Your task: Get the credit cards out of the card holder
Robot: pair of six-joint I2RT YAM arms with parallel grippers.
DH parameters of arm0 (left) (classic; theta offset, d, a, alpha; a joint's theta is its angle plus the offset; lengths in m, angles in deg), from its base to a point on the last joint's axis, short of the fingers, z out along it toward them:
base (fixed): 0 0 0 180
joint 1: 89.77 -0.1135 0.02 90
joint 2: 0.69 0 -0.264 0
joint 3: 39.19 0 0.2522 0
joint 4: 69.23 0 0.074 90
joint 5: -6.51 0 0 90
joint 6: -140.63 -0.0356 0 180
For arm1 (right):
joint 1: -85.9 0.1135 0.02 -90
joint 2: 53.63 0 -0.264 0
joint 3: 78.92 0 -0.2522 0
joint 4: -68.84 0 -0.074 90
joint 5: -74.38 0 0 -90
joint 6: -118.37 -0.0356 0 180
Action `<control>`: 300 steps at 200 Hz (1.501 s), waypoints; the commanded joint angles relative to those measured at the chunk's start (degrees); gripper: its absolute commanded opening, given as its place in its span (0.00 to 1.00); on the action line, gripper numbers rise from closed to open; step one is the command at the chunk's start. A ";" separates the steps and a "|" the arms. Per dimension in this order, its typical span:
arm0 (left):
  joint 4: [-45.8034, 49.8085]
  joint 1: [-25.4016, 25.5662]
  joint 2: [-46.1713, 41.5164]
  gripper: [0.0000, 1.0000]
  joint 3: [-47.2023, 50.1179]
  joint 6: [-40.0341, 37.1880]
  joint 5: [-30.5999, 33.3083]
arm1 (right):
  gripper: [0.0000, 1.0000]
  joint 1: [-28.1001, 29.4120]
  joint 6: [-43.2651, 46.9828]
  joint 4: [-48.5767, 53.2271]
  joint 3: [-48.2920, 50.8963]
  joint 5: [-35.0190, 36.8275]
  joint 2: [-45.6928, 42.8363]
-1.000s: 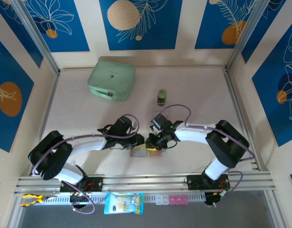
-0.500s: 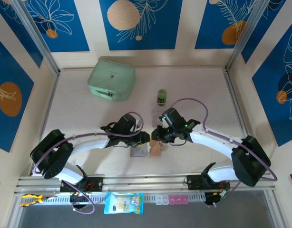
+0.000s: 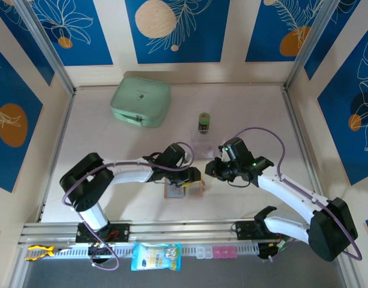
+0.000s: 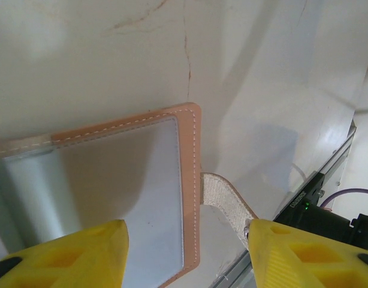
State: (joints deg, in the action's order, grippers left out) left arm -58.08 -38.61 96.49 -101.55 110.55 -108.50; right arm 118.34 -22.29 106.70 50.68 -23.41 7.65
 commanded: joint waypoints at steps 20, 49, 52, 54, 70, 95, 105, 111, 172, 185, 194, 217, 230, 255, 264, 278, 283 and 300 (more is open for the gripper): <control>-0.86 0.02 -0.48 0.55 -1.03 -0.08 -0.93 | 0.21 -0.07 -0.49 0.92 0.59 -2.10 -0.69; -0.75 -0.99 -2.97 0.54 0.68 -0.19 -0.57 | 0.20 0.62 -0.67 -0.32 -0.55 -3.02 1.30; -0.66 -1.13 -3.28 0.54 0.93 -0.25 -0.56 | 0.20 0.75 -0.67 -0.41 -0.78 -3.02 1.69; -0.60 -1.25 -3.53 0.54 1.02 -0.29 -0.45 | 0.20 0.88 -0.63 -0.44 -0.97 -3.02 1.90; 0.55 -2.21 -5.72 0.53 2.13 -0.74 0.16 | 0.20 2.00 -0.58 -0.95 -2.39 -2.91 3.99; 2.96 -4.14 -9.81 0.51 4.57 -1.78 1.63 | 0.20 4.32 -0.59 -1.73 -5.09 -2.60 8.12; 3.86 -4.98 -11.50 0.51 5.69 -2.06 2.14 | 0.20 5.64 -0.50 -1.77 -6.45 -2.28 9.81; 4.38 -5.48 -12.42 0.50 6.48 -2.17 2.57 | 0.20 6.30 -0.49 -1.86 -7.28 -2.10 11.09; 9.41 -8.70 -18.16 0.36 12.70 -2.44 5.24 | 0.20 11.79 -1.18 -3.90 -12.43 -2.03 20.62; 9.55 -8.83 -18.18 0.33 13.46 -2.36 5.16 | 0.19 12.48 -1.34 -4.23 -12.95 -2.40 22.57; 9.56 -8.82 -18.13 0.29 13.91 -2.28 5.32 | 0.20 12.93 -1.31 -4.36 -13.26 -2.49 23.71; 11.10 -8.86 -17.42 0.22 14.19 -2.79 6.29 | 0.19 14.01 -1.48 -4.32 -13.87 -2.41 25.97; 11.15 -8.82 -16.88 0.19 14.49 -3.01 6.35 | 0.19 14.47 -1.48 -4.69 -13.77 -2.22 26.91; 9.94 -8.83 -15.70 0.15 14.77 -2.86 5.68 | 0.19 14.80 -1.98 -6.00 -13.38 -2.91 28.90; 9.99 -8.80 -15.24 0.13 14.68 -2.98 5.70 | 0.18 14.94 -2.16 -6.62 -13.20 -3.25 29.65; 10.32 -8.84 -14.48 0.13 14.50 -3.10 5.72 | 0.18 15.18 -2.33 -7.21 -13.20 -3.56 30.70; 10.42 -8.87 -14.33 0.13 14.40 -3.11 5.79 | 0.18 15.27 -2.33 -7.35 -13.19 -3.60 30.97; 11.37 -8.87 -13.65 0.13 14.32 -3.06 6.07 | 0.18 15.51 -2.49 -7.90 -13.11 -3.55 31.84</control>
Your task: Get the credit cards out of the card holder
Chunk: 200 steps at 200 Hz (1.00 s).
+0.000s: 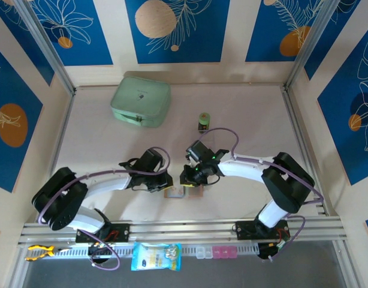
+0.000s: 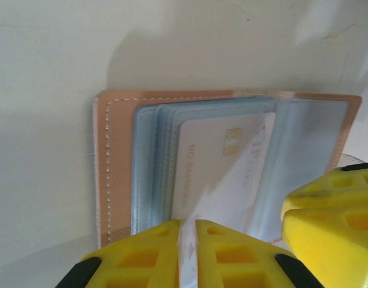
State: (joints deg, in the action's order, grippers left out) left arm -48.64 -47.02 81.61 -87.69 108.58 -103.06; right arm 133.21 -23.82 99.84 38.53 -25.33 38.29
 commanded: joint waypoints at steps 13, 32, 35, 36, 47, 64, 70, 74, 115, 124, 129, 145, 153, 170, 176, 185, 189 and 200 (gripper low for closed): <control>2.25 -0.46 1.63 0.13 0.37 -1.23 0.59 | 0.18 0.68 -0.97 -1.37 -0.97 -1.80 1.74; 2.38 -0.39 1.69 0.13 0.50 -1.14 0.64 | 0.18 0.77 -0.99 -1.52 -0.88 -1.80 2.16; 2.40 -0.46 1.74 0.13 0.53 -1.17 0.61 | 0.18 0.77 -0.96 -1.58 -0.87 -1.80 2.21; 2.44 -0.46 1.73 0.13 0.50 -1.17 0.64 | 0.18 0.77 -0.97 -1.54 -0.82 -1.80 2.21; 2.62 -0.44 1.59 0.13 0.50 -1.11 0.80 | 0.18 0.76 -0.91 -1.70 -0.70 -1.78 2.37; 2.92 -0.42 1.55 0.13 0.55 -1.07 0.96 | 0.18 0.77 -0.72 -1.58 -0.69 -1.66 2.76; 2.86 -0.49 1.55 0.13 0.55 -1.04 1.04 | 0.18 0.77 -0.71 -1.59 -0.63 -1.62 2.97; 2.90 -0.46 1.62 0.13 0.55 -0.98 0.98 | 0.18 0.77 -0.72 -1.64 -0.64 -1.60 3.04; 3.17 -0.47 1.56 0.13 0.46 -0.83 1.12 | 0.18 0.72 -0.44 -1.51 -0.20 -1.05 3.69; 3.26 -0.44 1.55 0.13 0.38 -0.89 1.12 | 0.18 0.67 -0.26 -1.24 -0.16 -0.88 3.82; 3.35 -0.40 1.55 0.13 0.34 -0.98 1.23 | 0.18 0.63 -0.21 -1.04 -0.26 -0.72 3.92; 3.54 -0.44 1.47 0.13 0.37 -0.96 1.38 | 0.19 0.67 0.24 -0.03 -0.48 0.09 3.87; 3.53 -0.38 1.57 0.13 0.35 -0.97 1.45 | 0.19 0.68 0.48 0.70 -0.70 0.60 3.82; 3.54 -0.40 1.77 0.13 0.35 -0.87 1.47 | 0.19 0.68 1.02 2.22 -1.12 1.74 3.70; 3.50 -0.46 1.74 0.13 0.29 -0.97 1.47 | 0.19 0.58 1.22 2.67 -1.34 2.02 3.62; 3.52 -0.46 1.73 0.12 0.24 -0.97 1.51 | 0.19 0.48 1.48 3.19 -1.39 2.40 3.48; 3.59 -0.47 1.72 0.13 0.29 -0.94 1.47 | 0.19 0.50 1.62 3.37 -1.39 2.55 3.40; 3.65 -0.40 1.72 0.13 0.20 -1.02 1.47 | 0.19 0.45 1.73 3.68 -1.48 2.73 3.18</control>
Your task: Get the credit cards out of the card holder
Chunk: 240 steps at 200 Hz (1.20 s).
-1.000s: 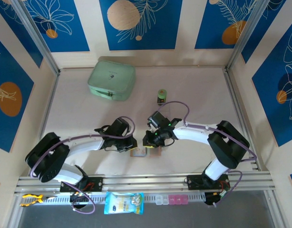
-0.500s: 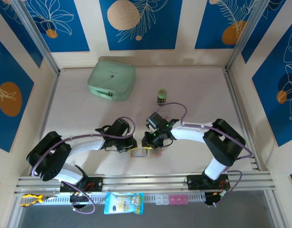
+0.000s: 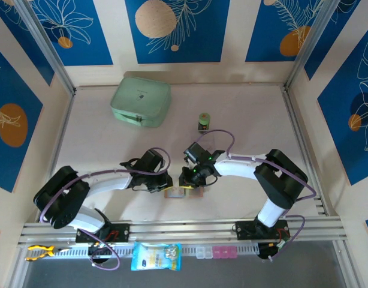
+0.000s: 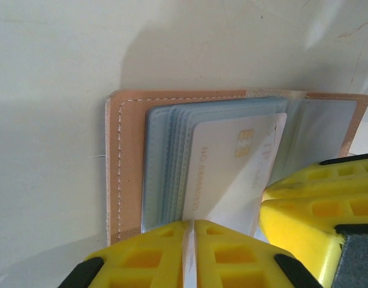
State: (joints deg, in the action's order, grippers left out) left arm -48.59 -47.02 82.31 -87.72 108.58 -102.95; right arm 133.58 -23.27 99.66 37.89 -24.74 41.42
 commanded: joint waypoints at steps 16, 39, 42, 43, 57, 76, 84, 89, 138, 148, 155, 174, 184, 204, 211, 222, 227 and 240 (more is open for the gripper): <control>3.85 -0.47 0.94 0.13 0.01 -1.05 1.47 | 0.19 -0.04 1.32 4.08 -0.86 2.31 -0.21; 3.93 -0.44 0.61 0.14 -0.22 -0.95 1.46 | 0.19 -0.14 1.49 4.64 -1.13 2.61 -0.21; 4.01 -0.46 0.53 0.15 -0.23 -0.92 1.45 | 0.19 -0.15 1.59 4.69 -1.11 2.62 -0.21; 4.02 -0.42 0.56 0.15 -0.22 -0.96 1.45 | 0.19 -0.14 1.56 4.71 -1.11 2.62 -0.21; 4.19 -0.53 0.05 0.16 -0.49 -1.02 1.51 | 0.19 -0.13 1.67 4.83 -1.20 2.80 -0.37; 4.93 -0.44 -0.53 0.16 -0.93 -1.10 1.90 | 0.19 -0.20 1.68 5.09 -1.33 2.95 -0.73; 5.31 -0.43 -0.86 0.17 -1.09 -1.26 2.05 | 0.19 -0.18 1.63 5.02 -1.29 2.97 -1.04; 5.41 -0.40 -0.98 0.17 -1.25 -1.29 2.14 | 0.19 -0.15 1.69 5.00 -1.28 2.97 -1.31; 8.21 -0.48 -1.43 0.15 -2.68 -2.78 3.93 | 0.19 -0.48 1.04 3.14 -0.79 1.47 -3.29; 8.32 -0.38 -1.39 0.14 -2.77 -2.92 3.99 | 0.19 -0.64 0.79 2.64 -0.67 0.90 -3.21; 8.18 -0.40 -1.41 0.13 -2.85 -2.93 4.00 | 0.19 -0.68 0.61 2.17 -0.51 0.54 -3.20; 8.28 -0.39 -1.40 0.10 -3.05 -3.12 4.08 | 0.19 -0.74 0.10 1.08 -0.12 -0.18 -3.06; 8.33 -0.46 -1.41 0.08 -3.04 -3.20 4.14 | 0.19 -0.75 -0.08 0.64 0.07 -0.48 -3.02; 8.99 -0.50 -1.39 0.07 -3.03 -3.47 4.76 | 0.19 -0.77 -0.47 -0.31 0.44 -1.08 -2.94; 9.32 -0.39 -1.52 0.07 -3.03 -3.55 5.11 | 0.19 -0.81 -0.49 -0.60 0.45 -1.31 -2.86; 9.55 -0.44 -1.77 0.08 -2.94 -3.57 5.61 | 0.19 -0.84 -0.71 -0.83 0.55 -1.59 -2.69; 9.67 -0.42 -1.88 0.09 -2.86 -3.55 5.74 | 0.19 -0.84 -0.74 -0.95 0.53 -1.68 -2.61; 9.73 -0.40 -2.21 0.11 -2.77 -3.60 5.99 | 0.19 -0.84 -0.68 -1.02 0.52 -1.95 -2.34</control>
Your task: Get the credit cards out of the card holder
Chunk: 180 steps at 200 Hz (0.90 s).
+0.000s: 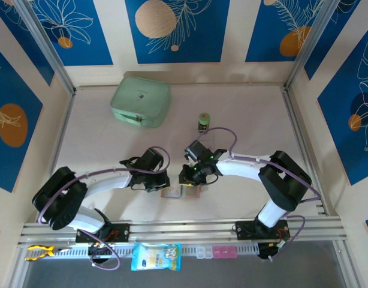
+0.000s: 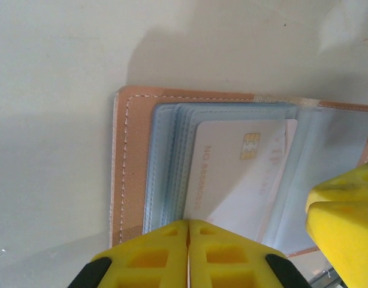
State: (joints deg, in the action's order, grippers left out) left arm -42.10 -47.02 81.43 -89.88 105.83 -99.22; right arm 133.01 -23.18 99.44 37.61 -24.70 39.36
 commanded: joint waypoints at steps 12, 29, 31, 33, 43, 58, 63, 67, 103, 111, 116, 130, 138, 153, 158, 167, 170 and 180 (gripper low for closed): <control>2.97 -0.46 -1.45 0.13 -0.44 -0.72 2.13 | 0.19 -0.27 -0.87 -0.93 0.86 -2.08 -0.17; 2.35 -0.45 -2.07 0.14 -0.26 -0.54 2.02 | 0.19 -0.27 -0.87 -0.93 0.93 -2.17 -0.01; 2.32 -0.46 -2.17 0.14 -0.25 -0.53 2.08 | 0.19 -0.27 -0.91 -0.93 0.98 -2.17 -0.05; 2.33 -0.42 -2.26 0.14 -0.25 -0.53 2.19 | 0.19 -0.27 -0.92 -0.93 0.95 -2.17 0.05; 2.66 -0.43 -2.68 0.15 -0.25 -0.66 2.67 | 0.19 -0.27 -0.89 -0.93 0.96 -2.11 0.09; 3.60 -0.42 -3.21 0.15 -0.34 -0.87 3.86 | 0.20 -0.35 -0.92 -0.93 1.09 -1.97 0.20; 3.97 -0.38 -3.20 0.16 -0.40 -0.96 4.21 | 0.19 -0.38 -0.92 -0.89 1.11 -1.81 0.33; 4.22 -0.38 -3.27 0.16 -0.47 -1.13 4.37 | 0.19 -0.40 -0.84 -0.73 1.11 -1.69 0.40; 4.17 -0.46 -2.28 0.19 -0.43 -1.33 3.98 | 0.19 -0.55 -0.75 0.33 1.13 -1.11 1.56; 3.97 -0.40 -1.78 0.19 -0.43 -1.47 3.70 | 0.19 -0.63 -0.62 0.46 1.25 -1.03 1.65; 3.80 -0.40 -1.42 0.19 -0.43 -1.43 3.48 | 0.19 -0.70 -0.58 0.52 1.23 -0.94 1.67; 3.10 -0.42 -0.53 0.18 -0.12 -1.49 2.62 | 0.19 -0.80 -0.49 0.63 1.20 -0.94 1.50; 2.54 -0.45 -0.10 0.18 0.13 -1.28 2.02 | 0.19 -0.88 -0.43 0.69 1.18 -0.85 1.36; 1.42 -0.43 0.40 0.17 0.83 -0.82 1.24 | 0.19 -0.97 -0.31 0.86 0.86 -0.87 1.14; 1.09 -0.38 0.48 0.16 1.08 -0.65 1.00 | 0.19 -0.95 -0.22 0.91 0.76 -0.90 0.94; 0.72 -0.45 0.50 0.16 1.41 -0.43 0.81 | 0.19 -0.97 -0.14 0.78 0.70 -1.07 0.71; 0.63 -0.42 0.49 0.16 1.46 -0.41 0.79 | 0.19 -0.97 -0.20 0.67 0.67 -1.15 0.61; 0.64 -0.38 0.34 0.15 1.68 -0.19 0.80 | 0.19 -1.01 -0.23 -0.10 0.75 -1.73 0.29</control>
State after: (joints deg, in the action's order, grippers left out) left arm -41.08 -47.02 80.93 -89.57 105.61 -97.25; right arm 132.27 -23.38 98.87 38.33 -25.25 40.30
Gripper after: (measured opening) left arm 0.157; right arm 0.193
